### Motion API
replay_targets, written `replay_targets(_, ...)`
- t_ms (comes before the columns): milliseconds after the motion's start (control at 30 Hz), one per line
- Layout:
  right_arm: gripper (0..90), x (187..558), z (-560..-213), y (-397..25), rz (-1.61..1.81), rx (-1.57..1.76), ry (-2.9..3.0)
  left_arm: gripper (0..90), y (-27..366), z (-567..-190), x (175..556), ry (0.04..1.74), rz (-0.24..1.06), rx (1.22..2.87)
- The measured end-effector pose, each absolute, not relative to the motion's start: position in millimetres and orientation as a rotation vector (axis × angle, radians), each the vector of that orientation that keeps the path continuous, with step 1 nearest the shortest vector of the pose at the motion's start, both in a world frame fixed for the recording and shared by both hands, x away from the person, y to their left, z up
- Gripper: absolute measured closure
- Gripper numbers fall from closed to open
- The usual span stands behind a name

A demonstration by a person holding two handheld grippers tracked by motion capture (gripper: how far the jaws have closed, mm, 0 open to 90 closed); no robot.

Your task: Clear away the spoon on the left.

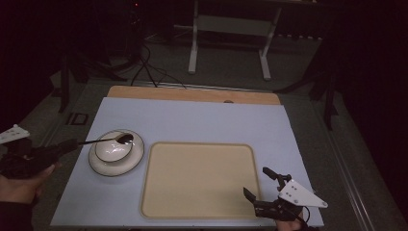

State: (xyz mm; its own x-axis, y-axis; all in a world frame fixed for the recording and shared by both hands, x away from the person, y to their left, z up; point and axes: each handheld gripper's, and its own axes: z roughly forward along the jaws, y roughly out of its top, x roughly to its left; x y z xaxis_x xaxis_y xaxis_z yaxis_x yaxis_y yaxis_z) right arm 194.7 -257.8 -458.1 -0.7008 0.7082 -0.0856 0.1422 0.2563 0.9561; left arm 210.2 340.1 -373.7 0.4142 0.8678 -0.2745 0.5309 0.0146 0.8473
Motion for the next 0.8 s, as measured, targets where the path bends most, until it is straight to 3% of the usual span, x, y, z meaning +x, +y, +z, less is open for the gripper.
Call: replay_targets(800, 12.5, 195, -459, -257, 1.462, 0.759, 2.026, 90.0, 274, -355, 235, 0.891, 0.227, 1.982)
